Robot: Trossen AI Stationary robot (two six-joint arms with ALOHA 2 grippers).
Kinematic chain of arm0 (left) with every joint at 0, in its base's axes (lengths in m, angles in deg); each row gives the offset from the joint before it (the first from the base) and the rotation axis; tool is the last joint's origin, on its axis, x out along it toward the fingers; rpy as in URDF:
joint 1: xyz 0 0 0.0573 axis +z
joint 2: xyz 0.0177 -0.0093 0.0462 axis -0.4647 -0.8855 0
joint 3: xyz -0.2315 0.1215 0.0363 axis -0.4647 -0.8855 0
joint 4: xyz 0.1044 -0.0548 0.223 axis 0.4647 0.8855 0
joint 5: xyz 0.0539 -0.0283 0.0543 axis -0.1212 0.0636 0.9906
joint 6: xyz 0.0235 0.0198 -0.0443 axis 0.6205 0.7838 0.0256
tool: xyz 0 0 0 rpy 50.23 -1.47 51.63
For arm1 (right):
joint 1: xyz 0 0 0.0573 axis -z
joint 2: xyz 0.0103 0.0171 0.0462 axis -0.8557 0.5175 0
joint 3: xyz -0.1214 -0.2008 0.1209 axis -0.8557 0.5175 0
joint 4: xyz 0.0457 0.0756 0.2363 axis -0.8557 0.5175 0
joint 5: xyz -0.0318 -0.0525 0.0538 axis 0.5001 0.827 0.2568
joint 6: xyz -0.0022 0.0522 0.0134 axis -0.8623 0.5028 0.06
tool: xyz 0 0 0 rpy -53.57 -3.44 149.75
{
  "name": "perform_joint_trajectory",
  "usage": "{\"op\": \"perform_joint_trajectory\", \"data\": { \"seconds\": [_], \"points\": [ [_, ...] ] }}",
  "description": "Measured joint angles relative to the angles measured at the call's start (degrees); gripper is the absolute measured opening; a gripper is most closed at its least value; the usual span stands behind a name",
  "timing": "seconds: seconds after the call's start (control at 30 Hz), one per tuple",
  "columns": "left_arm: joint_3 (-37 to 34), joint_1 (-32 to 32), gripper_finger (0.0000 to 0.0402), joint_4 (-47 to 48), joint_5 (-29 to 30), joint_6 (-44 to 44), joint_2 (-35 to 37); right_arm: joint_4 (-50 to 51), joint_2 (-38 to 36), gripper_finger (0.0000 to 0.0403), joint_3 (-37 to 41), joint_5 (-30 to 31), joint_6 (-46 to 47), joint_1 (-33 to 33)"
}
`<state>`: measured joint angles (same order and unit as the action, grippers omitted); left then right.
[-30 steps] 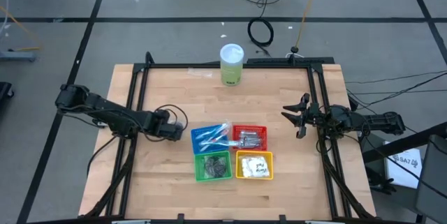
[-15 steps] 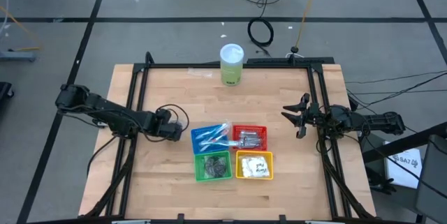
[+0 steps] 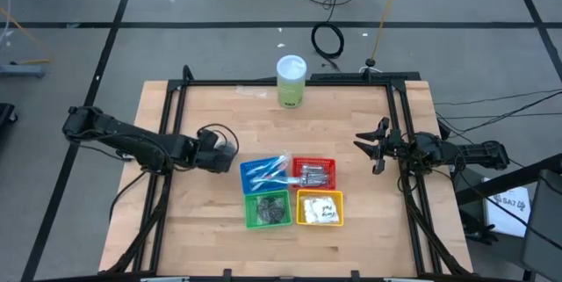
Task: Pick & Place Travel size toiletries
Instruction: Put the black hairbrush into the green basket
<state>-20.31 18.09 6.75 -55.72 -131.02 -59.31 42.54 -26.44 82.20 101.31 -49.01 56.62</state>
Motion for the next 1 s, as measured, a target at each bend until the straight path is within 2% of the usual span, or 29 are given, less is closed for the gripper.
{"op": "perform_joint_trajectory", "data": {
  "seconds": [0.33, 0.47, 0.7, 0.77, 0.87, 1.0],
  "points": [
    [10.1, -0.1, 0.0000, 0.2, 7.6, 10.4, 3.2, 0.0, 0.0, 0.0110, 0.0, 0.0, 0.0, 0.0],
    [11.5, -0.8, 0.0000, -7.8, 7.9, 20.0, 3.2, 0.0, 0.0, 0.0110, 0.0, 0.0, 0.0, 0.0],
    [11.5, -5.4, 0.0000, -34.2, -2.0, 48.3, -2.8, 0.0, 0.0, 0.0110, 0.0, 0.0, 0.0, 0.0],
    [11.5, -6.6, 0.0000, -38.9, -5.6, 54.8, -5.3, 0.0, 0.0, 0.0110, 0.0, 0.0, 0.0, 0.0],
    [11.5, -8.0, 0.0000, -42.3, -9.8, 60.5, -9.6, 0.0, 0.0, 0.0110, 0.0, 0.0, 0.0, 0.0],
    [11.5, -9.0, 0.0000, -42.8, -14.4, 61.0, -15.2, 0.0, 0.0, 0.0110, 0.0, 0.0, 0.0, 0.0]
  ]
}}
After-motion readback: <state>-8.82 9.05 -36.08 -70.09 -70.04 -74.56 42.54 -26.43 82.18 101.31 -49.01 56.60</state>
